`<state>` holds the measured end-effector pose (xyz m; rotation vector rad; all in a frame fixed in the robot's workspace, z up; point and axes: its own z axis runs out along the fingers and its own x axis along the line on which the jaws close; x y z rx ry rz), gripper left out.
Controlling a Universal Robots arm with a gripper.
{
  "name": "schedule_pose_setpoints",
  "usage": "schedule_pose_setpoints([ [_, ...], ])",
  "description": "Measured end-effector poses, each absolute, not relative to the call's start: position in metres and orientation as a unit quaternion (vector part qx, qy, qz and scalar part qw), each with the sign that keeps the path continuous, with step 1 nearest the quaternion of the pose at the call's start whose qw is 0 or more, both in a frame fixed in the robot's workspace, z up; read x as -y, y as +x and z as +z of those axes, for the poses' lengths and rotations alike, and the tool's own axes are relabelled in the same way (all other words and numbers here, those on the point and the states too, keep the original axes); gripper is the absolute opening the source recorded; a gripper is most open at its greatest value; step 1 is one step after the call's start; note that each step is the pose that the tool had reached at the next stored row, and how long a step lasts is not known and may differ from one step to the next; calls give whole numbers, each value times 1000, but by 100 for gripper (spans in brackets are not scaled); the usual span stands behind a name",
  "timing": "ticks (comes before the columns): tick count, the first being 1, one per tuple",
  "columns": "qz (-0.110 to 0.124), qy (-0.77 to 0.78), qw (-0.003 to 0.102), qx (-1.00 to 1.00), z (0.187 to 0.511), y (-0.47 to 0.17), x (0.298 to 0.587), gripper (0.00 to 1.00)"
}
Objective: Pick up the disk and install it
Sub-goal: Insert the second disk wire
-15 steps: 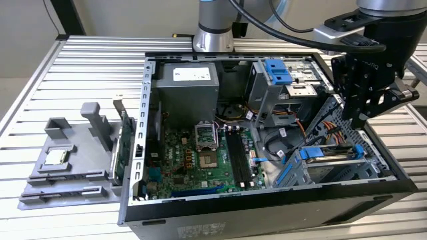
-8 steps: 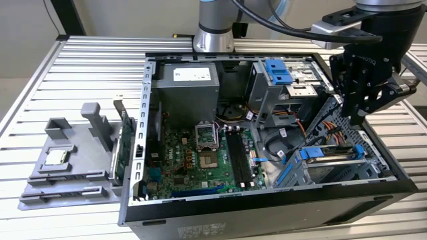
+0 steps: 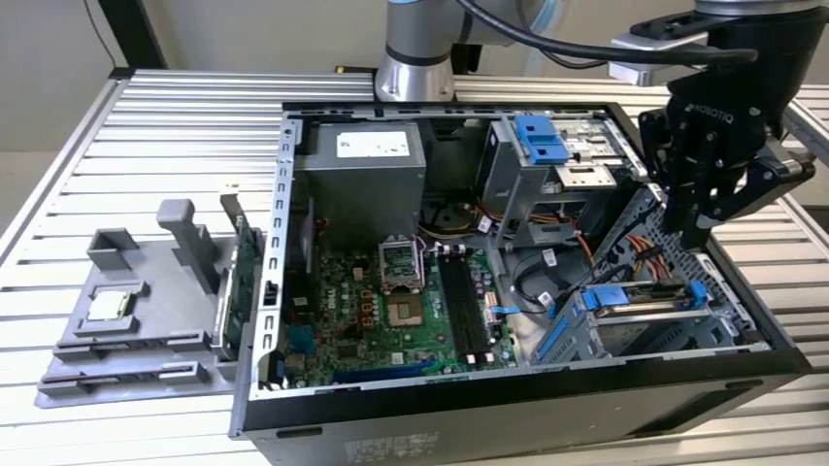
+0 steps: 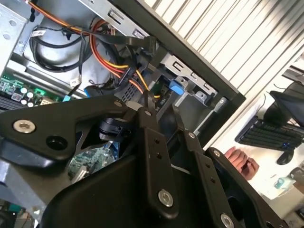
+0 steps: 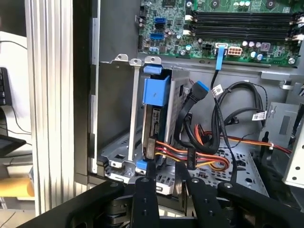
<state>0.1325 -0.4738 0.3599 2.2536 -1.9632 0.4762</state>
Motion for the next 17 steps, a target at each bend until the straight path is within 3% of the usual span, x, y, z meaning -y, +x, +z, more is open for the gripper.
schedule_pose_setpoints([
  [17,157,744,59,647,360,133,471,100],
])
